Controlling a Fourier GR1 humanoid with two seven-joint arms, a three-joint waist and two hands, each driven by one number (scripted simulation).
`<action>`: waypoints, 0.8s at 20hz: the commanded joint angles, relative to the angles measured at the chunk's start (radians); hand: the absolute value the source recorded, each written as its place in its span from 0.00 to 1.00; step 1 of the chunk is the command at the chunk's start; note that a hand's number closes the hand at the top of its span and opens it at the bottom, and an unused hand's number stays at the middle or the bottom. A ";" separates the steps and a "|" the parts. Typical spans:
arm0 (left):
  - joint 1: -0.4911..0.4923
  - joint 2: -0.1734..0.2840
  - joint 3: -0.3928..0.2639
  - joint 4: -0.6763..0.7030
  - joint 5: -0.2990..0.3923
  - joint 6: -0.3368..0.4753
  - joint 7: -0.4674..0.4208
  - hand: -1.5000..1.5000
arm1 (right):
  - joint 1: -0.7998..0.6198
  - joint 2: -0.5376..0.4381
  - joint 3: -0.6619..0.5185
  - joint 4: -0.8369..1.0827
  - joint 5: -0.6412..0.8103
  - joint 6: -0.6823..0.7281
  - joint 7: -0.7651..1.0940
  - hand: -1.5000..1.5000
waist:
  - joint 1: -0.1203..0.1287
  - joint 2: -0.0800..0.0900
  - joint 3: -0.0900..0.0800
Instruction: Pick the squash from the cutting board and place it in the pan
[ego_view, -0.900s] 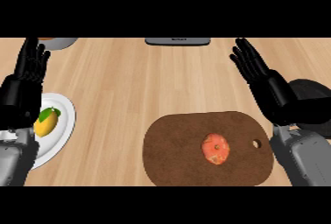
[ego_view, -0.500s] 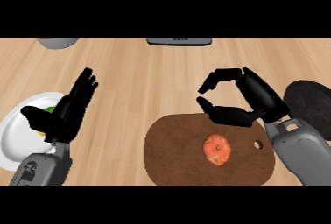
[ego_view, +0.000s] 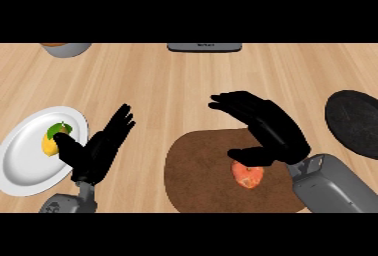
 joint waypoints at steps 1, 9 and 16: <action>-0.006 0.001 0.008 -0.007 0.025 -0.015 0.021 0.50 | -0.036 -0.067 0.134 0.008 0.165 0.141 0.169 0.00 | -0.003 -0.006 -0.003; 0.018 -0.023 -0.026 0.015 -0.019 0.012 0.009 0.50 | -0.169 -0.055 0.331 0.009 0.350 0.591 0.590 0.00 | -0.002 -0.010 -0.005; -0.014 -0.012 -0.010 -0.026 -0.011 0.015 0.045 0.50 | -0.177 0.236 0.420 0.095 0.308 0.995 0.945 0.00 | 0.003 -0.003 -0.001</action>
